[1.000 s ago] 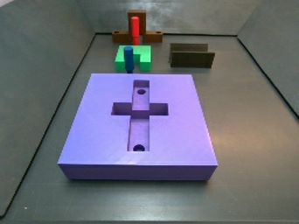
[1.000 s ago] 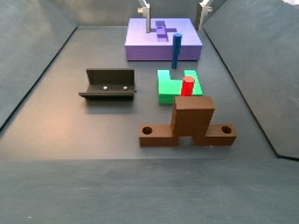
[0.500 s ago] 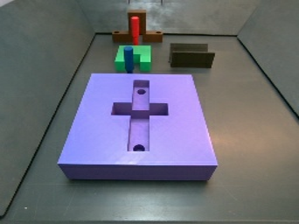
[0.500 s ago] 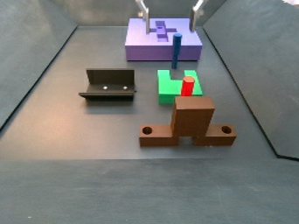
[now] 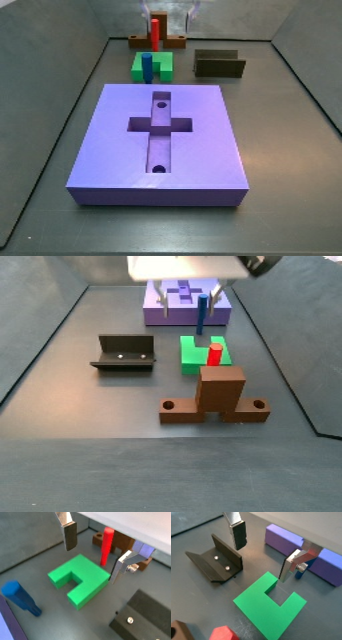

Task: Pick up the green object. Move up. Place the green object on the fixture. Regrasp the green object. Move to above the board. Insert the green object.
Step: Pick up the green object.

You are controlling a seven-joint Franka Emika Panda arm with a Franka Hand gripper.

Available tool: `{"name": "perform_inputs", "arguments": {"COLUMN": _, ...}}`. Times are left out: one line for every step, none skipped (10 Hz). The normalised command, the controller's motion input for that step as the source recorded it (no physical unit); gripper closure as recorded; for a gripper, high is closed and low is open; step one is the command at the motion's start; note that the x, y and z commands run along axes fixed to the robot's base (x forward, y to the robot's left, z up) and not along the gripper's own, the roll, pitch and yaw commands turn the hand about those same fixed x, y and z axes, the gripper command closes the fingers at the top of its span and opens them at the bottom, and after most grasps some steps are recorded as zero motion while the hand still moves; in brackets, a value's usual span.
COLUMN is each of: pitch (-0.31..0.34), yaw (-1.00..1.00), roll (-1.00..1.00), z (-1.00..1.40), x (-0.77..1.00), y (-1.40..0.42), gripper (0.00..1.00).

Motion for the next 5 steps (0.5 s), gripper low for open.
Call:
{"name": "perform_inputs", "arguments": {"pitch": -0.169, "yaw": -0.1, "roll": 0.0, "z": -0.79, "x": 0.18, "y": -0.23, "gripper": 0.0}}
{"name": "perform_inputs", "arguments": {"pitch": -0.109, "yaw": -0.12, "roll": 0.0, "z": -0.63, "x": 0.16, "y": -0.15, "gripper": 0.0}}
{"name": "perform_inputs", "arguments": {"pitch": -0.107, "yaw": -0.13, "roll": 0.0, "z": -0.53, "x": 0.06, "y": -0.13, "gripper": 0.0}}
{"name": "perform_inputs", "arguments": {"pitch": -0.084, "yaw": -0.09, "roll": 0.0, "z": -0.4, "x": 0.0, "y": -0.05, "gripper": 0.0}}
{"name": "perform_inputs", "arguments": {"pitch": -0.093, "yaw": 0.0, "roll": 0.02, "z": -0.23, "x": -0.12, "y": -0.07, "gripper": 0.0}}
